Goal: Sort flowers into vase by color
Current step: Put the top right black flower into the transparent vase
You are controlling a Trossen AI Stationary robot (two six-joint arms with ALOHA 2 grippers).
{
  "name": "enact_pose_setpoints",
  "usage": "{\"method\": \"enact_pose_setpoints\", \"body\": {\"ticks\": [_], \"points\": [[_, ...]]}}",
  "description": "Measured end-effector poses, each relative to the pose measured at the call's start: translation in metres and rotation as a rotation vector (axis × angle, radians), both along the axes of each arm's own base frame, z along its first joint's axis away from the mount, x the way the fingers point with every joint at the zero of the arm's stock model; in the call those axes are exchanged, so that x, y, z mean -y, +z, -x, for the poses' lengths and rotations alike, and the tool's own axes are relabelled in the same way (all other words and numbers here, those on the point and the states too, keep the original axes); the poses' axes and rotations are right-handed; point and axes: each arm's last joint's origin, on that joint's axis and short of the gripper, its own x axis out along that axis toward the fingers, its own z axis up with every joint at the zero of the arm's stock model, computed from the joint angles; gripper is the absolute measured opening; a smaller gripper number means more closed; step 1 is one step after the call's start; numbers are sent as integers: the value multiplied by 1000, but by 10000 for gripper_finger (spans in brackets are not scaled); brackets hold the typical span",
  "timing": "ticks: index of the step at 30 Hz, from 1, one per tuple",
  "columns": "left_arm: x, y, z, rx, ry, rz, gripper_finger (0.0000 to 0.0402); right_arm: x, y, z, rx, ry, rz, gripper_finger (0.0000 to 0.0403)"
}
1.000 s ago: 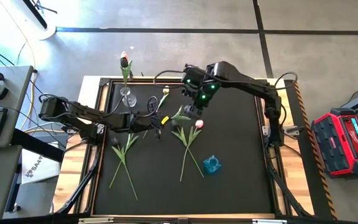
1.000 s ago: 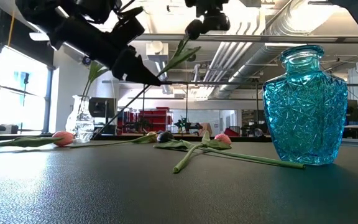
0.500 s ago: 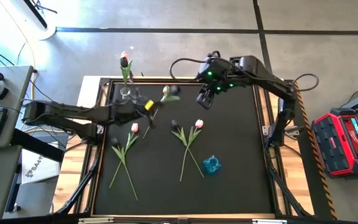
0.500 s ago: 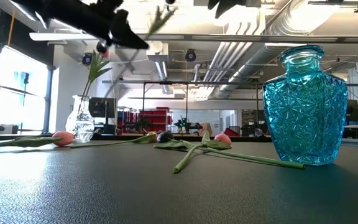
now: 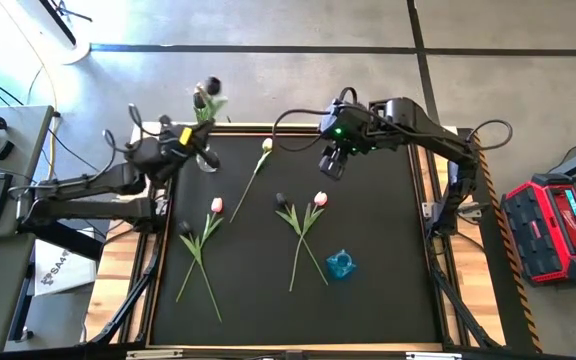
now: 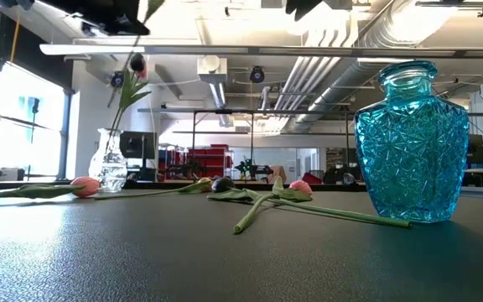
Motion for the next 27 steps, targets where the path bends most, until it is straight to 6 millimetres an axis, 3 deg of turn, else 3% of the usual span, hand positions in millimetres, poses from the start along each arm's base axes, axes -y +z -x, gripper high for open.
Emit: {"method": "enact_pose_setpoints", "body": {"ticks": [9, 16, 27], "points": [[-15, 4, 15, 74, 106, 0, 0, 15, -19, -6, -68, -65, 44, 206], [-26, -31, 24, 215, 122, -107, 0, 24, -61, -19, -182, -79, 26, 206], [-29, -67, 34, 198, 160, -125, 0, 28, -117, -32, -257, -71, 3, 206]]}}
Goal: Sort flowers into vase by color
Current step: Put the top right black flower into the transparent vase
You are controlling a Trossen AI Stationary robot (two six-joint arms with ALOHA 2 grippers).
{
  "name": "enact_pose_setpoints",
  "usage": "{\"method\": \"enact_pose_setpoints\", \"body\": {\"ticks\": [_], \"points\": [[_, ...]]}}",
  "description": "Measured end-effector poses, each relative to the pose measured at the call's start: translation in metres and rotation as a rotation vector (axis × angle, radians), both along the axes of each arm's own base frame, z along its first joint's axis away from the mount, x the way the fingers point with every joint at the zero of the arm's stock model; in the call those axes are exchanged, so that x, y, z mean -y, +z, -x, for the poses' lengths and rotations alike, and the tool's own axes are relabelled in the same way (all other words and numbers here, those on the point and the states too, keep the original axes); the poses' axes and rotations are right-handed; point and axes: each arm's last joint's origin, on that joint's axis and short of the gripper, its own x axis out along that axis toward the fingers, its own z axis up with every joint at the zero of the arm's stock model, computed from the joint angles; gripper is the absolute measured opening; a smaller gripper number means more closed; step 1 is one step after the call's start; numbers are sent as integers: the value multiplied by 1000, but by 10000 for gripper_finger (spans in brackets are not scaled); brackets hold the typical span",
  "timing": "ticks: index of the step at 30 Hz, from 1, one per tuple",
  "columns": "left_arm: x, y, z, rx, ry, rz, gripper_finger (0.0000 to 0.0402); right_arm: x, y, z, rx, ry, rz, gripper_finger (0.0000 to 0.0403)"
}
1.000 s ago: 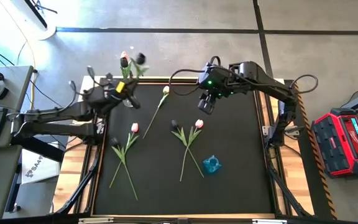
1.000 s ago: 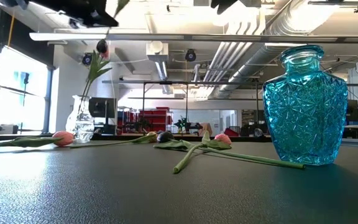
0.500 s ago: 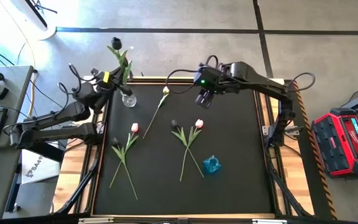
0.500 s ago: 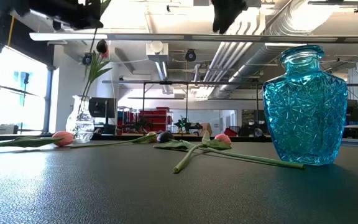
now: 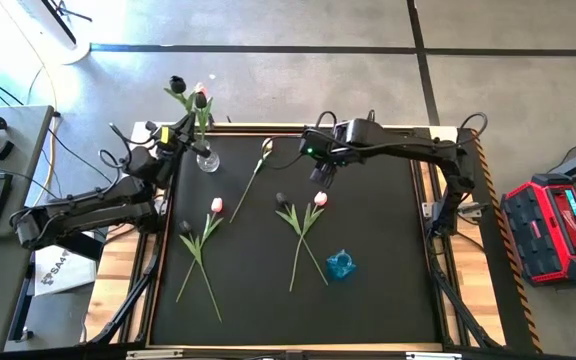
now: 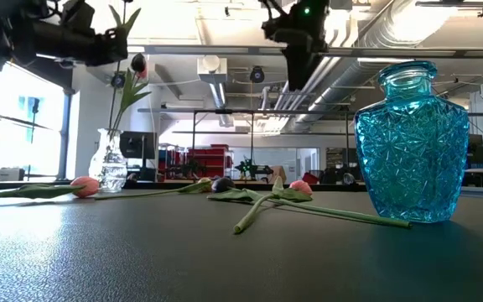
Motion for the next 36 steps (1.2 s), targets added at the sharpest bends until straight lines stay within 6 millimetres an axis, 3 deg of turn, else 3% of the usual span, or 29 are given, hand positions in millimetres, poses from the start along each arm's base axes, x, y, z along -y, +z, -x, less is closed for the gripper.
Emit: {"method": "enact_pose_setpoints", "body": {"ticks": [11, 19, 27, 36], "points": [[-5, -15, 5, 24, 42, 57, 8, 10, -42, -16, 121, 8, -13, 206], [-6, -19, 5, 6, 68, 96, 83, 27, -78, -22, 276, -48, -96, 206], [-5, -26, 3, -35, 79, 151, 167, 39, -81, -21, 331, -27, -165, 206], [13, -13, 11, -93, 178, 61, 193, 36, -85, -15, 256, -37, -191, 206]]}}
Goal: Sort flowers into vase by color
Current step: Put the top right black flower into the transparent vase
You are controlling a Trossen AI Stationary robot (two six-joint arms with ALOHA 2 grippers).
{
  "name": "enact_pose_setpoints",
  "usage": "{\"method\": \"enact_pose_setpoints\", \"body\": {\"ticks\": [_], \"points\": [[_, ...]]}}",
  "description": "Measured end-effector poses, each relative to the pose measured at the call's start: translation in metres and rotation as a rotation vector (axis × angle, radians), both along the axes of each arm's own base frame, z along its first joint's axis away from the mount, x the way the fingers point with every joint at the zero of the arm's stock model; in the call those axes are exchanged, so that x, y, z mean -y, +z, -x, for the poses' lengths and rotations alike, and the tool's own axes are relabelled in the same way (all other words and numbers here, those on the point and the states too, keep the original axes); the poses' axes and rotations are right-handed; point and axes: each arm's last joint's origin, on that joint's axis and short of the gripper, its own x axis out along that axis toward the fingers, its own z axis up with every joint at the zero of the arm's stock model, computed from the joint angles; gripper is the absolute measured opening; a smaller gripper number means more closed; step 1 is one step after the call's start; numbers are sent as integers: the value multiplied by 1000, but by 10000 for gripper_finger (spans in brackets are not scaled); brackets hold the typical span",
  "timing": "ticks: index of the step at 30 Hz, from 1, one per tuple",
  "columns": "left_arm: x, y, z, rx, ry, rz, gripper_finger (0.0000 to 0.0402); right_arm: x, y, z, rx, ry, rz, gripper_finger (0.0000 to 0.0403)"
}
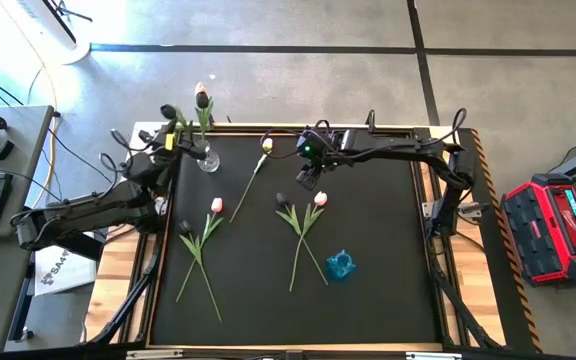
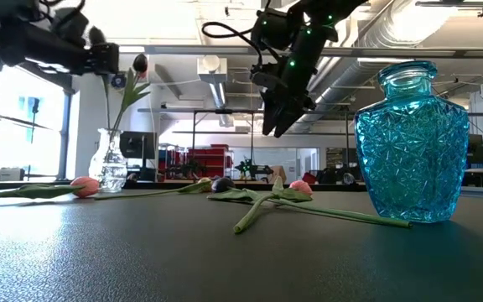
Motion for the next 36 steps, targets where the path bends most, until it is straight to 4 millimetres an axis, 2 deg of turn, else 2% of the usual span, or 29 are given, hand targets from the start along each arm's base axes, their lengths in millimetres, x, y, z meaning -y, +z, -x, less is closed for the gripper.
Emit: {"method": "enact_pose_setpoints", "body": {"ticks": [4, 8, 11, 16, 22, 30, 33, 36], "points": [[9, 9, 8, 2, 85, -18, 194, 0, 1, -2, 25, 11, -16, 206], [15, 21, 16, 87, 189, 7, 194, 0, 6, -11, 158, 27, -67, 206], [20, 26, 18, 114, 177, 9, 194, 3, 9, -23, 286, 41, -55, 206], [26, 37, 17, 17, 131, -24, 193, 7, -9, -43, 363, 137, -80, 206], [31, 59, 20, -41, 120, -59, 193, 14, -31, -58, 343, 145, -118, 206], [36, 89, 30, -80, 153, -81, 193, 15, -35, -61, 326, 137, -130, 206], [36, 89, 28, -94, 161, -53, 196, 15, -35, -60, 325, 123, -141, 206], [33, 76, 18, -162, 135, -6, 208, 15, -35, -60, 326, 120, -141, 206]]}}
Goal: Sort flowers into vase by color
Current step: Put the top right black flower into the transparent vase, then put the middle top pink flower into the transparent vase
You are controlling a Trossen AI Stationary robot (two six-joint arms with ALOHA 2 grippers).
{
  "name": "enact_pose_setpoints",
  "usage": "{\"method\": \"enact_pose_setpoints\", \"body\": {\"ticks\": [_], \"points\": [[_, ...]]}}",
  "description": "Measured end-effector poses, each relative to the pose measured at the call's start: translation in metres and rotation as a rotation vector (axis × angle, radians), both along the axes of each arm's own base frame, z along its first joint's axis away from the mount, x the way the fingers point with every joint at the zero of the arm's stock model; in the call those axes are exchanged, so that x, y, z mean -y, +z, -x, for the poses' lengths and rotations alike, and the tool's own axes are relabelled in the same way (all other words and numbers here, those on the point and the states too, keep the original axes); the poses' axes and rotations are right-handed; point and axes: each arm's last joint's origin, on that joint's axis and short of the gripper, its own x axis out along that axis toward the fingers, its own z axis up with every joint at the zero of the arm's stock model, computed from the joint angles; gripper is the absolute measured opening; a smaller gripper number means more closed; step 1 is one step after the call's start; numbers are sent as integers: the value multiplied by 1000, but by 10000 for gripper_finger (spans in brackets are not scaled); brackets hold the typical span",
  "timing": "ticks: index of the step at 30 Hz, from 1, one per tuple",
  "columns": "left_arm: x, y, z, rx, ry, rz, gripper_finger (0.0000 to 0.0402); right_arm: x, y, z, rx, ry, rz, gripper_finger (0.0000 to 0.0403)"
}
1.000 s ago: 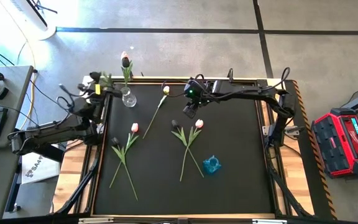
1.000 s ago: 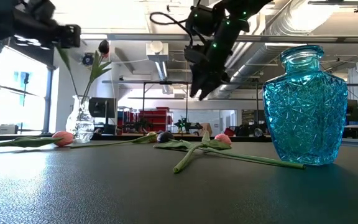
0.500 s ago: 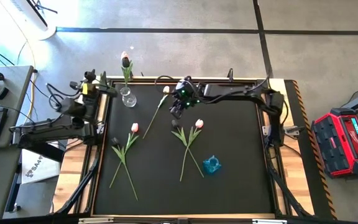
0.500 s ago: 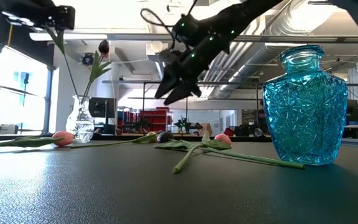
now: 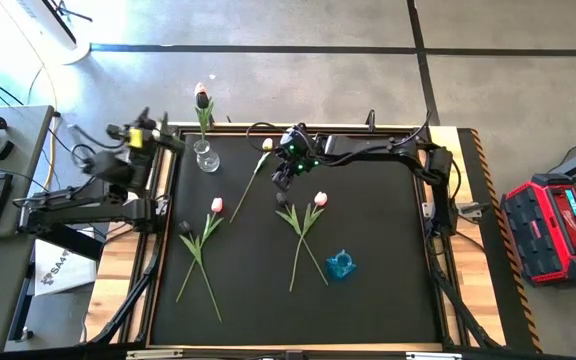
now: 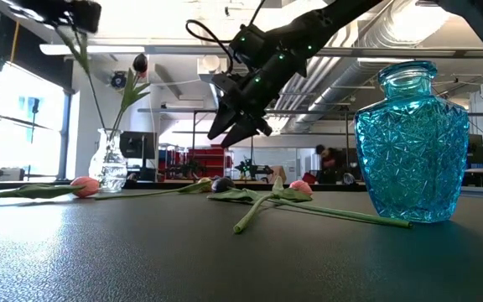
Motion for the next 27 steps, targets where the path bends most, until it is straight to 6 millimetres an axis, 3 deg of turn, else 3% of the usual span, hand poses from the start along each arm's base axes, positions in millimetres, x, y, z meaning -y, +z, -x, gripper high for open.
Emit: {"method": "enact_pose_setpoints", "body": {"ticks": [6, 10, 15, 19, 27], "points": [[-9, -16, -19, -56, 23, 69, 238, -1, 0, 0, 4, -15, -33, 206], [-13, -19, -23, -110, 131, 89, 262, -5, -2, 1, -25, 6, -70, 206], [-9, -2, -15, -115, 225, 63, 277, -9, -6, 5, -79, 8, -89, 206], [-2, 14, -4, -121, 218, 22, 278, -8, -6, 5, -85, 6, -88, 206], [3, 27, 2, -88, 169, -7, 278, -8, -6, 5, -81, 6, -83, 206]]}}
